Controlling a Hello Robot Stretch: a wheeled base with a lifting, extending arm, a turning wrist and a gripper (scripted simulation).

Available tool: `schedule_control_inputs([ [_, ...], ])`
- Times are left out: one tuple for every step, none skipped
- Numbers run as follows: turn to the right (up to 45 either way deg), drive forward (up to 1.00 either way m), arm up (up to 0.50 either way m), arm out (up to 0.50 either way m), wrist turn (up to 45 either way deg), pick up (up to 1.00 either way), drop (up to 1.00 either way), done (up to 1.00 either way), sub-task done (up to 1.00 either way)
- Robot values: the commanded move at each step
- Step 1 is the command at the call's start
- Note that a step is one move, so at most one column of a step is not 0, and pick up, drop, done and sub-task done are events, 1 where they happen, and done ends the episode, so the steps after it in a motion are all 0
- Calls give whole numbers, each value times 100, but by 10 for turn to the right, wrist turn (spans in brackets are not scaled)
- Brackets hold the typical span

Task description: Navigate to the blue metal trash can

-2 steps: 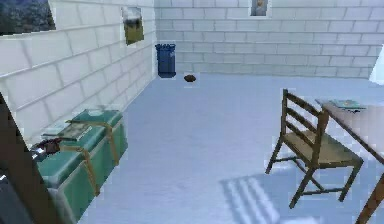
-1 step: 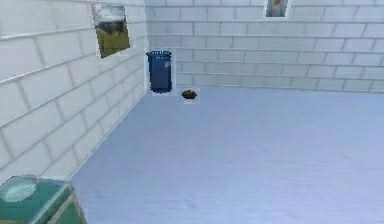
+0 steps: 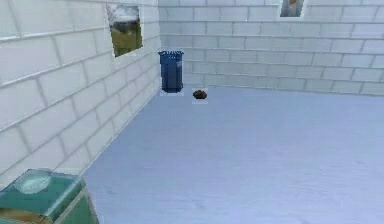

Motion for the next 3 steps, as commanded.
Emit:
schedule_control_inputs([
  [0, 100, 0, 0, 0, 0, 0, 0, 0],
  [0, 20, 0, 0, 0, 0, 0, 0, 0],
  [0, 100, 0, 0, 0, 0, 0, 0, 0],
])
